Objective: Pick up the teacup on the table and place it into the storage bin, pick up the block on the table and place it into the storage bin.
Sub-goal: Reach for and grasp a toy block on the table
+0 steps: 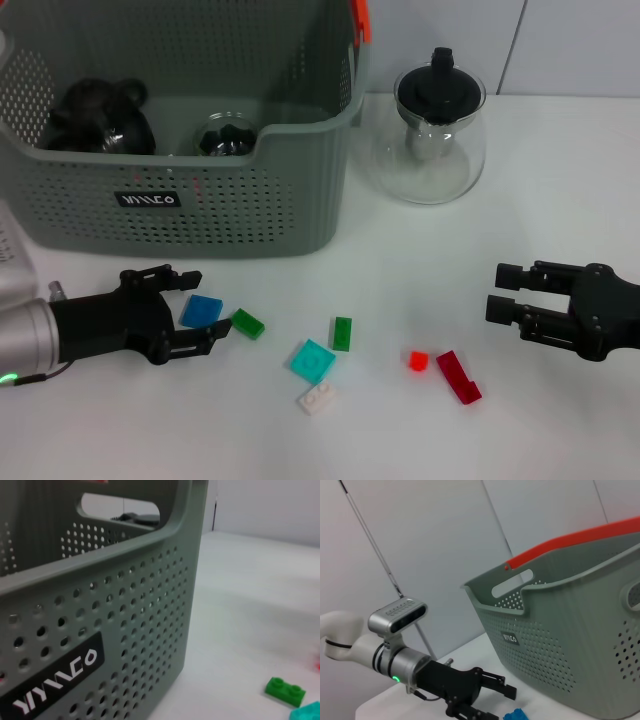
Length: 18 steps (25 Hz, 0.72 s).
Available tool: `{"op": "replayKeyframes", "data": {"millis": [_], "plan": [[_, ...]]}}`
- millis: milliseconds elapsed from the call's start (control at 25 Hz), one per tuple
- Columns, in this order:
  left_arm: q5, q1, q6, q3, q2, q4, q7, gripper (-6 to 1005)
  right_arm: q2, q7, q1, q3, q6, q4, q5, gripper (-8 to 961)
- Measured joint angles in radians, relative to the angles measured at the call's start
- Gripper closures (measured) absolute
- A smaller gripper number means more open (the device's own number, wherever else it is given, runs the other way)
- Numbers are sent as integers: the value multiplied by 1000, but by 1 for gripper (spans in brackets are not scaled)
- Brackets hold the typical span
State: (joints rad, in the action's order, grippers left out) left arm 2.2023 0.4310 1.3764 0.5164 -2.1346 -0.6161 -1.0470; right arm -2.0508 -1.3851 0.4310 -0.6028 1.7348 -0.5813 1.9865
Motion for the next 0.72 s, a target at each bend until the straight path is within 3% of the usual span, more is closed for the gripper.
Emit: {"op": "replayKeyframes", "data": {"millis": [720], "plan": [[22,-1,-97,25,-8,2,-22,243,0,0,-6,0,0,0,0,369]]}}
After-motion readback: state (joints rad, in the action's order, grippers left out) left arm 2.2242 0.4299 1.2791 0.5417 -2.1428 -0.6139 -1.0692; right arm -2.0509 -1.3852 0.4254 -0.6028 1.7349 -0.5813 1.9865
